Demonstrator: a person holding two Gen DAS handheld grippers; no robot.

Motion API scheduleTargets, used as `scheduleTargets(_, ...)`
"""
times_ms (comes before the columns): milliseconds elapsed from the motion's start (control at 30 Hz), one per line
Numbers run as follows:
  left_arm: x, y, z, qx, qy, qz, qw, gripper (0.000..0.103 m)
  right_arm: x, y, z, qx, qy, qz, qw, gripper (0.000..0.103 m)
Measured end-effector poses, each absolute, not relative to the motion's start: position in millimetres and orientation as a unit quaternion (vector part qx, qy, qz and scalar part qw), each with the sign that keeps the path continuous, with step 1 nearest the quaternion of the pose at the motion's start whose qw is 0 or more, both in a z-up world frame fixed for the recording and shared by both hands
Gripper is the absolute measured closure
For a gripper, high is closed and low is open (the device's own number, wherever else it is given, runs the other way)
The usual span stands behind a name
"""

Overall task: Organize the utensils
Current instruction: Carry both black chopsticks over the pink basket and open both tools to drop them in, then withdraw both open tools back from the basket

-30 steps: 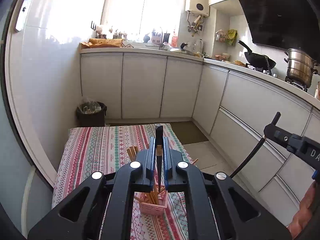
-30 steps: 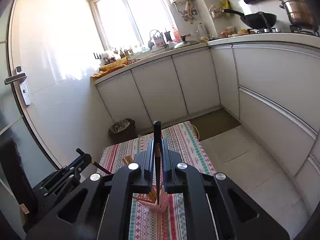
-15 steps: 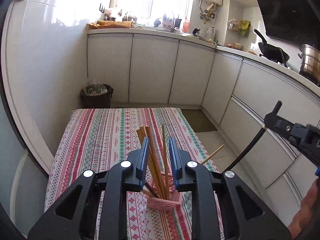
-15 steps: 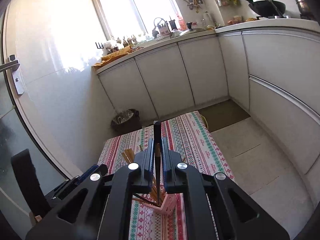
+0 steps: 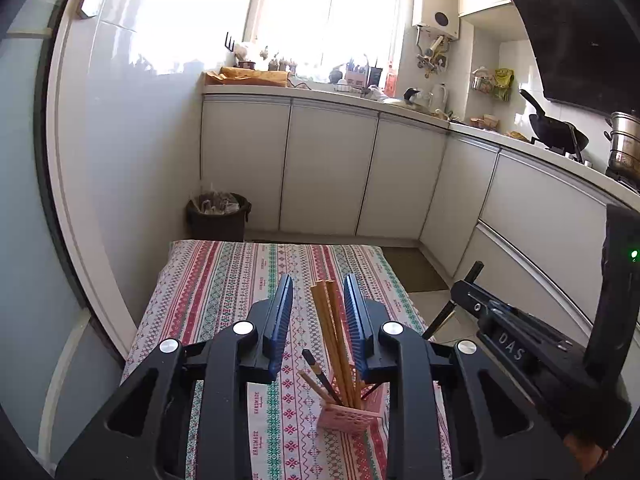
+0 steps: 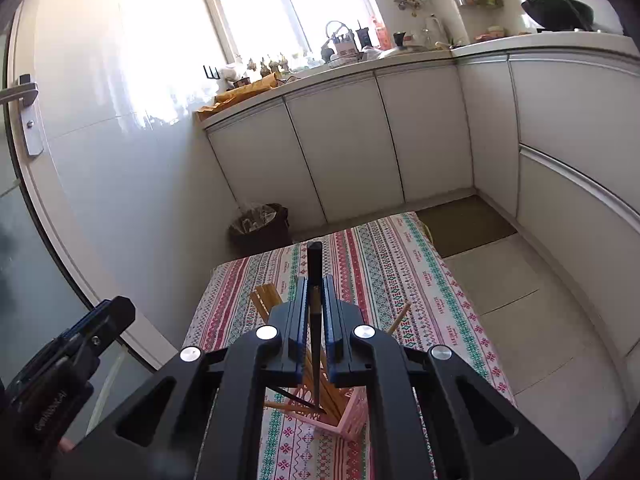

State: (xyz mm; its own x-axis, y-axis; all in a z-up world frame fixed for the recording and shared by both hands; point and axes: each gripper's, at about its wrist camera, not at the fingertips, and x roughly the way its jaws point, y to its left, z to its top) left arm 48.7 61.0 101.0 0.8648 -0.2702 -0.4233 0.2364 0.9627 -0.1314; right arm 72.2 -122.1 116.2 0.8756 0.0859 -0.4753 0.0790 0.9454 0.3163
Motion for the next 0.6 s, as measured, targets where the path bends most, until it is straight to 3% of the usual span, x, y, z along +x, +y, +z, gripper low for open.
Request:
scheduleTargets(133,52,69,101,-0.044,0.227,-0.117,0.966,0.074,75,-112,108,0.146,0.247,-0.002,0.958,0.092)
scheduleTargets(233,50,73,105,-0.046,0.221,-0.108,0.968,0.070,65,-111,114,0.147,0.235,-0.011,0.961,0.077)
scheduleTargets(433,36,76,113,-0.045,0.206,-0.101,0.972,0.061,42,-118,133,0.142,0.220,-0.029,0.965,0.073)
scheduleTargets(500,30,75,117,-0.044,0.200,-0.101,0.974,0.054,33,-119,137,0.141,0.215,-0.035,0.966,0.070)
scheduleTargets(600,18,74,125,-0.043,0.186,-0.101,0.976,0.042,18,-121,144,0.139,0.206,-0.051,0.967,0.055)
